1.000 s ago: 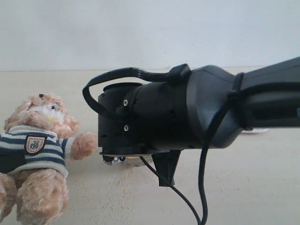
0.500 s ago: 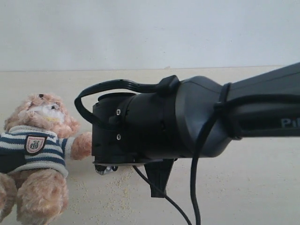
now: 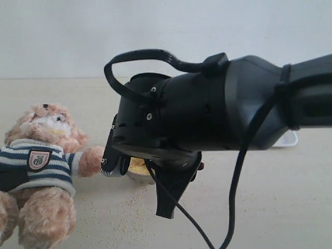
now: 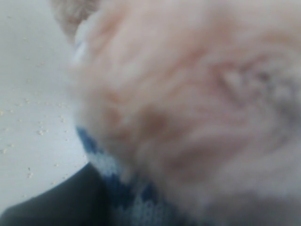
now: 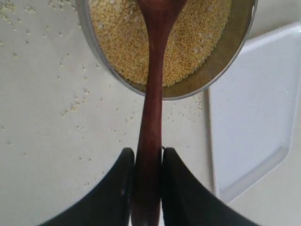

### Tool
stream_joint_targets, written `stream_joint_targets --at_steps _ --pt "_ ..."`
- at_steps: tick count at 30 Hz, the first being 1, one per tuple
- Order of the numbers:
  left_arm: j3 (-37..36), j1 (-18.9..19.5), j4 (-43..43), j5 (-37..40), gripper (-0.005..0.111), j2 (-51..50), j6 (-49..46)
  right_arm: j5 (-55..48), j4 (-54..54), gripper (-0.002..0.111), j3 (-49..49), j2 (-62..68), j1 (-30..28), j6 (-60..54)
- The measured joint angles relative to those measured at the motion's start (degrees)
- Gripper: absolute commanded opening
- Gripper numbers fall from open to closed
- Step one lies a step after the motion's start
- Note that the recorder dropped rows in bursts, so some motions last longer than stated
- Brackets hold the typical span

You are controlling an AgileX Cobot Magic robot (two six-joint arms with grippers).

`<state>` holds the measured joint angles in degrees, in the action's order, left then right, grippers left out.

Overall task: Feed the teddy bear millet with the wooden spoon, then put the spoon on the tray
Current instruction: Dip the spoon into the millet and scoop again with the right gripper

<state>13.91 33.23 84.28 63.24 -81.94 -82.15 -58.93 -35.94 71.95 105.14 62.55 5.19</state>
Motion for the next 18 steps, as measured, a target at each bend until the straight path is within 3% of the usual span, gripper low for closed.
stream_joint_targets --at_steps 18 --pt "0.0 0.0 0.0 0.0 0.005 0.0 0.0 5.4 18.6 0.0 0.0 -5.9 -9.7 -3.1"
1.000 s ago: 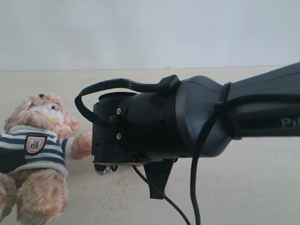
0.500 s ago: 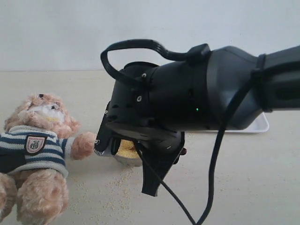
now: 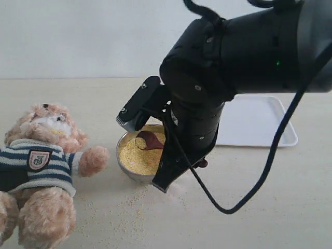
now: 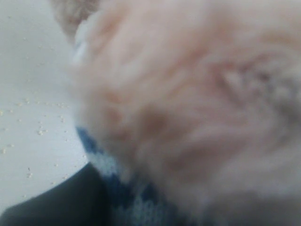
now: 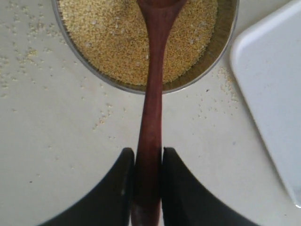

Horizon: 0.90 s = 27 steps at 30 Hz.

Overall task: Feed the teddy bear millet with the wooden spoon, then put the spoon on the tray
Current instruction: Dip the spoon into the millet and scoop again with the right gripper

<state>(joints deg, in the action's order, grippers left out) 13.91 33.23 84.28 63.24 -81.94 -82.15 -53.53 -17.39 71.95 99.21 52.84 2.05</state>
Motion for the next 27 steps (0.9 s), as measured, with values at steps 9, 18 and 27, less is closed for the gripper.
stream_joint_targets --at_steps 9,18,27 --pt "0.0 0.0 0.0 0.0 0.005 0.0 0.0 -3.7 17.4 0.0 0.0 -3.4 -5.8 -10.0" --pt "0.0 0.0 0.0 0.0 0.005 0.0 0.0 -6.6 28.0 0.0 0.0 -6.6 -8.8 -17.3" --pt "0.0 0.0 0.0 0.0 0.005 0.0 0.0 -4.5 34.2 0.0 -3.5 -10.6 -13.9 -20.4"
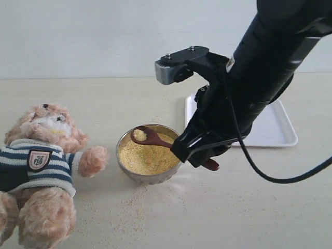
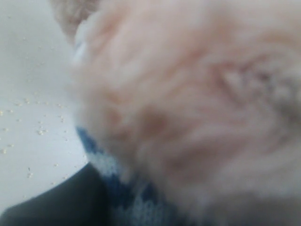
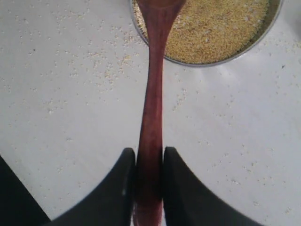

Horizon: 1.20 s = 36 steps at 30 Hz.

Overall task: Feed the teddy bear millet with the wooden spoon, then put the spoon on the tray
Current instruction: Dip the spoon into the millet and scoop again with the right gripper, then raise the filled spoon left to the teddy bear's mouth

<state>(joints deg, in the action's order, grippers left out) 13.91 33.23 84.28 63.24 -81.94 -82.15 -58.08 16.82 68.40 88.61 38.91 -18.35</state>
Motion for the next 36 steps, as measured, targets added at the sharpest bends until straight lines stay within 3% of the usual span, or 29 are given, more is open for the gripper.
stream_joint_targets --at_steps 14,36 --pt "0.0 0.0 0.0 0.0 0.005 0.0 0.0 1.2 2.5 0.0 -3.0 -1.5 -0.9 -2.6" --pt "0.0 0.0 0.0 0.0 0.005 0.0 0.0 0.0 -10.0 0.0 14.4 4.8 13.6 3.0"
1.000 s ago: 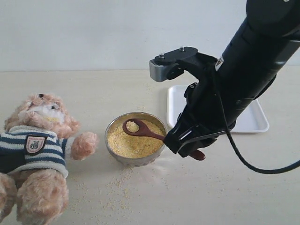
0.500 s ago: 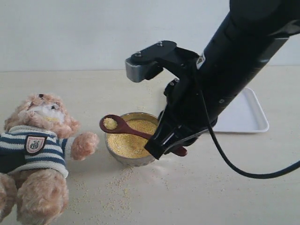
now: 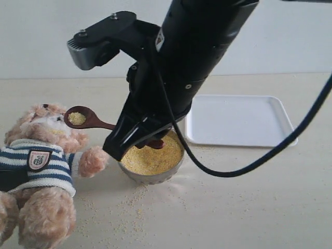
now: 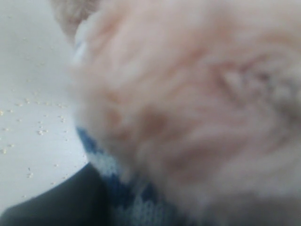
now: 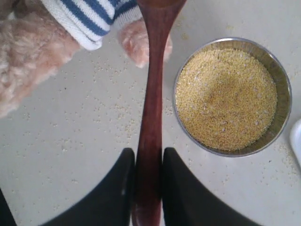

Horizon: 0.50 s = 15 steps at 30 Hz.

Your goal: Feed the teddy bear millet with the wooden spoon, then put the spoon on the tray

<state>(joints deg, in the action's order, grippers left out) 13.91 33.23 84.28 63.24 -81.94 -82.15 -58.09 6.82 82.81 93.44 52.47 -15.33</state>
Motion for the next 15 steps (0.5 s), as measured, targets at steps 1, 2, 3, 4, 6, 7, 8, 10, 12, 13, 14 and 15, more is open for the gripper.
stream_joint_targets --at_steps 1,2,3,4,6,7,8,10,12,13,14,15 --pt "0.0 0.0 0.0 0.0 0.005 0.0 0.0 0.0 -0.5 0.0 0.6 0.5 0.6 0.2" --pt "0.0 0.0 0.0 0.0 0.005 0.0 0.0 -0.1 -1.3 0.0 1.7 1.3 1.2 0.5" --pt "0.0 0.0 0.0 0.0 0.005 0.0 0.0 -0.2 -1.6 0.0 2.3 1.9 1.7 0.8" --pt "0.0 0.0 0.0 0.0 0.005 0.0 0.0 -0.2 -1.9 0.0 3.2 2.6 2.1 0.9" --pt "0.0 0.0 0.0 0.0 0.005 0.0 0.0 -0.3 -2.2 0.0 4.8 4.0 3.0 1.0" --pt "0.0 0.0 0.0 0.0 0.005 0.0 0.0 -0.3 -2.3 0.0 5.5 4.5 3.1 1.1" --pt "0.0 0.0 0.0 0.0 0.005 0.0 0.0 -0.3 -2.4 0.0 6.5 5.5 3.5 1.2" --pt "0.0 0.0 0.0 0.0 0.005 0.0 0.0 -0.4 -3.0 0.0 7.8 6.6 3.8 1.6" --pt "0.0 0.0 0.0 0.0 0.005 0.0 0.0 -0.4 -3.7 0.0 9.1 8.0 4.0 1.7" --pt "0.0 0.0 0.0 0.0 0.005 0.0 0.0 -0.4 -4.1 0.0 9.6 8.5 4.0 1.8" --pt "0.0 0.0 0.0 0.0 0.005 0.0 0.0 -0.3 -4.6 0.0 10.0 9.0 4.0 1.8" --pt "0.0 0.0 0.0 0.0 0.005 0.0 0.0 -0.3 -5.0 0.0 10.4 9.4 4.0 1.9"
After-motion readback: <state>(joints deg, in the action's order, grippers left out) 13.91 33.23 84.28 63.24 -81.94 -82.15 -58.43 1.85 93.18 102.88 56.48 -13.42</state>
